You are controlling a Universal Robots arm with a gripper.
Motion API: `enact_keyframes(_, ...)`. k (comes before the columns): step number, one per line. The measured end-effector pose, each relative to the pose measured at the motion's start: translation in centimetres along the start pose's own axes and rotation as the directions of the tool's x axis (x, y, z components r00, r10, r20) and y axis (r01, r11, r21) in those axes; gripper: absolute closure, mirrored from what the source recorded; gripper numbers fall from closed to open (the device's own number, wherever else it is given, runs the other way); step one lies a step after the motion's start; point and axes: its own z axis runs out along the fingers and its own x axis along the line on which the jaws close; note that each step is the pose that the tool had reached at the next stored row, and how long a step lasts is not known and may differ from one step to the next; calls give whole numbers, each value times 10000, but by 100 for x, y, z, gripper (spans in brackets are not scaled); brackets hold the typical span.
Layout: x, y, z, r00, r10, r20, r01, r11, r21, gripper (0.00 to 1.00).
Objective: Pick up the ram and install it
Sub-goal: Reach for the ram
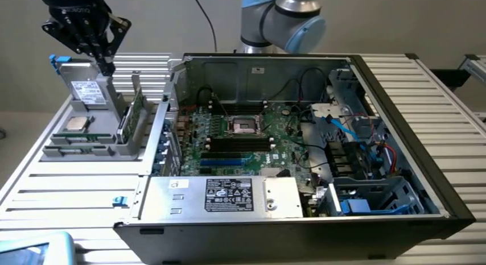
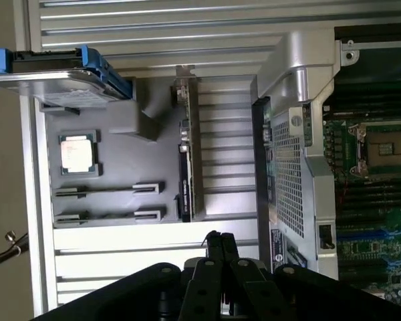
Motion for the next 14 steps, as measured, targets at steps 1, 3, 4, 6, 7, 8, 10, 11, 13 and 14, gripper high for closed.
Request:
enact_keyframes(1, 45, -3, 0, 10000, 0, -2, 0, 10000, -1, 89)
enact_keyframes(3, 133, -8, -1, 10000, 0, -3, 0, 10000, -4, 89)
enact_keyframes(4, 180, -11, -1, 10000, 0, -4, 0, 10000, -3, 89)
enact_keyframes(6, 270, -13, 0, 10000, 0, -4, 0, 10000, -3, 89)
enact_keyframes(7, 319, -14, 0, 10000, -1, -4, 1, 10000, -3, 89)
enact_keyframes(8, 363, -15, 1, 10000, -1, -4, 1, 10000, -3, 89)
enact_keyframes(10, 452, -16, 2, 10000, 0, -4, 0, 10000, -3, 89)
enact_keyframes(11, 498, -15, 3, 10000, 0, -5, 0, 10000, -3, 89)
enact_keyframes(13, 592, -15, 6, 10000, -1, -4, 1, 10000, -3, 89)
enact_keyframes(14, 637, -16, 6, 10000, -1, -4, 1, 10000, -3, 89)
